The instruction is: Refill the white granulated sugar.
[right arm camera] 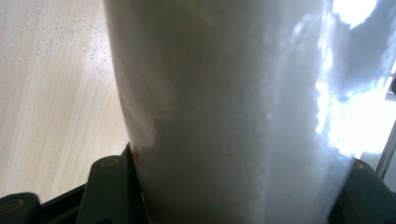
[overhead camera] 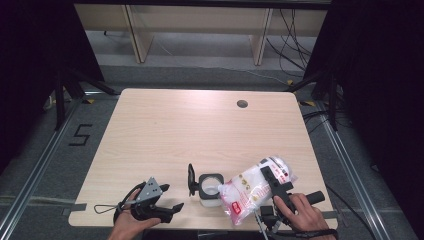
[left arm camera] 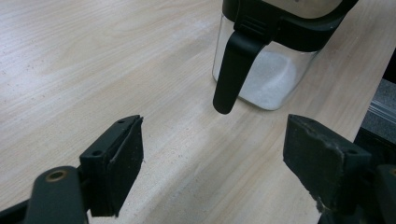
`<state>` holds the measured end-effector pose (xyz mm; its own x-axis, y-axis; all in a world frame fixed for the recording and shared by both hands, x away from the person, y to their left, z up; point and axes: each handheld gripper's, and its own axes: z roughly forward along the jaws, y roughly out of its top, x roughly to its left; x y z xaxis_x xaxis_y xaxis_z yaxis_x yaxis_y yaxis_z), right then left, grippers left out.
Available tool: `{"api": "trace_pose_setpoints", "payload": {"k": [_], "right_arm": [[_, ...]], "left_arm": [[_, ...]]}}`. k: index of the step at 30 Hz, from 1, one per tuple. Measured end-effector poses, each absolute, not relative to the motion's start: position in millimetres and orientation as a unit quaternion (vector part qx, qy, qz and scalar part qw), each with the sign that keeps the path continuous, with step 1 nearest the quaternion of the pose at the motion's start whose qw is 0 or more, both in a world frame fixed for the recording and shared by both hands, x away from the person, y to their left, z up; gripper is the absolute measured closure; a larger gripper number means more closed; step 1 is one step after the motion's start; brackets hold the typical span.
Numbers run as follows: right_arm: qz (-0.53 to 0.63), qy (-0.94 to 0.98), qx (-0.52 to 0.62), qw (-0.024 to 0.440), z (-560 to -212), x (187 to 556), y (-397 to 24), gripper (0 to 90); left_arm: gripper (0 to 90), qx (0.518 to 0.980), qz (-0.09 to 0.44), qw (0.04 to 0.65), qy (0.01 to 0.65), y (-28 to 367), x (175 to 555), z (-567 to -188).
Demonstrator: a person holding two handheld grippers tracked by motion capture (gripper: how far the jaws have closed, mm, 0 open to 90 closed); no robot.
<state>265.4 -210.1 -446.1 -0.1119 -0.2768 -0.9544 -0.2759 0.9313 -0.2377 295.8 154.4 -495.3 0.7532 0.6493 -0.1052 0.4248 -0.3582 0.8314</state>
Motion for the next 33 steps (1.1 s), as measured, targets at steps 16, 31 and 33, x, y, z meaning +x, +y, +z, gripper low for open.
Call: {"api": "trace_pose_setpoints", "payload": {"k": [16, 31, 33], "right_arm": [[-0.001, 0.744, -0.184, 0.643, -444.9, 264.3, -210.8, 42.1], [0.0, 0.744, -0.184, 0.643, -444.7, 264.3, -210.6, 42.2], [0.004, 0.744, -0.183, 0.642, -444.7, 264.4, -211.0, 42.2]], "left_arm": [[19.8, 0.819, 0.124, 0.456, 0.324, 155.0, 296.6, -494.9], [19.8, 0.82, 0.124, 0.456, 0.324, 155.0, 296.6, -494.8], [19.8, 0.822, 0.126, 0.453, 0.321, 155.4, 296.8, -494.8]]}}
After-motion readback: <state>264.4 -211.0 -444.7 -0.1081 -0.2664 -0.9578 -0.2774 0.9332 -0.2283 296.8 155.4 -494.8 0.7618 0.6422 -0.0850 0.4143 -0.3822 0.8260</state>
